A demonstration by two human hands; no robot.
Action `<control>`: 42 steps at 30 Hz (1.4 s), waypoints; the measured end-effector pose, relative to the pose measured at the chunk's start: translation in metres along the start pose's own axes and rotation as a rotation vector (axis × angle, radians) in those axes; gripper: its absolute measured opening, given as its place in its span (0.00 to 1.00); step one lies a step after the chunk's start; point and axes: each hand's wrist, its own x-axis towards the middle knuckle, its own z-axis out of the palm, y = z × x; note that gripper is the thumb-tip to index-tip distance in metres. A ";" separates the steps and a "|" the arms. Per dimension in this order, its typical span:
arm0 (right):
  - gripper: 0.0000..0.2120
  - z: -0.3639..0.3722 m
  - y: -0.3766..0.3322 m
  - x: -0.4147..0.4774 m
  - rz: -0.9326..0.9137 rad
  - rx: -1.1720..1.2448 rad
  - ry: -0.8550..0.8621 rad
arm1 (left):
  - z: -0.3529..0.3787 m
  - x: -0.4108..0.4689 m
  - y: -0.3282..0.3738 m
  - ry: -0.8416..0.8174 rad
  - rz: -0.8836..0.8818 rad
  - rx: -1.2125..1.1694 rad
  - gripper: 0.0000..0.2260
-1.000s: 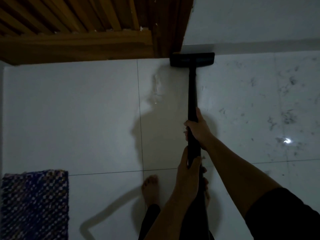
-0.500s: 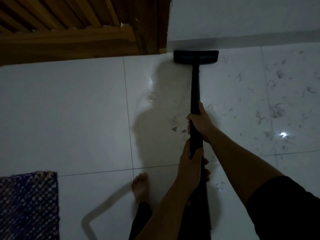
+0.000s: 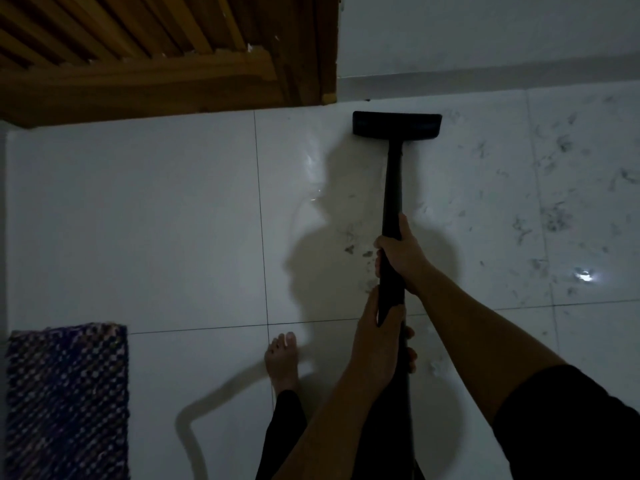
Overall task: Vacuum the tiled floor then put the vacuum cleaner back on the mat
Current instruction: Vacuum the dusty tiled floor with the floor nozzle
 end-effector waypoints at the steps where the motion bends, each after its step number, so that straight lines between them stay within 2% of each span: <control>1: 0.34 0.001 0.001 -0.004 0.000 -0.009 -0.002 | 0.000 -0.004 -0.002 0.009 -0.001 -0.007 0.20; 5: 0.38 0.009 0.006 -0.015 0.003 -0.042 -0.029 | -0.003 -0.013 -0.008 0.035 0.003 -0.018 0.20; 11: 0.36 0.031 0.014 -0.017 0.015 -0.054 -0.068 | -0.019 -0.023 -0.010 0.065 0.029 -0.027 0.19; 14: 0.35 0.047 0.017 -0.015 0.026 -0.072 -0.088 | -0.029 -0.027 -0.008 0.085 0.027 -0.051 0.17; 18: 0.39 0.070 0.013 -0.016 0.057 -0.124 -0.147 | -0.046 -0.029 -0.002 0.107 0.060 -0.073 0.12; 25: 0.40 0.113 0.006 -0.012 0.094 -0.170 -0.158 | -0.086 -0.027 0.011 0.168 0.082 -0.031 0.14; 42: 0.39 0.169 -0.017 0.016 0.086 -0.179 -0.123 | -0.143 0.002 0.034 0.110 0.084 -0.043 0.15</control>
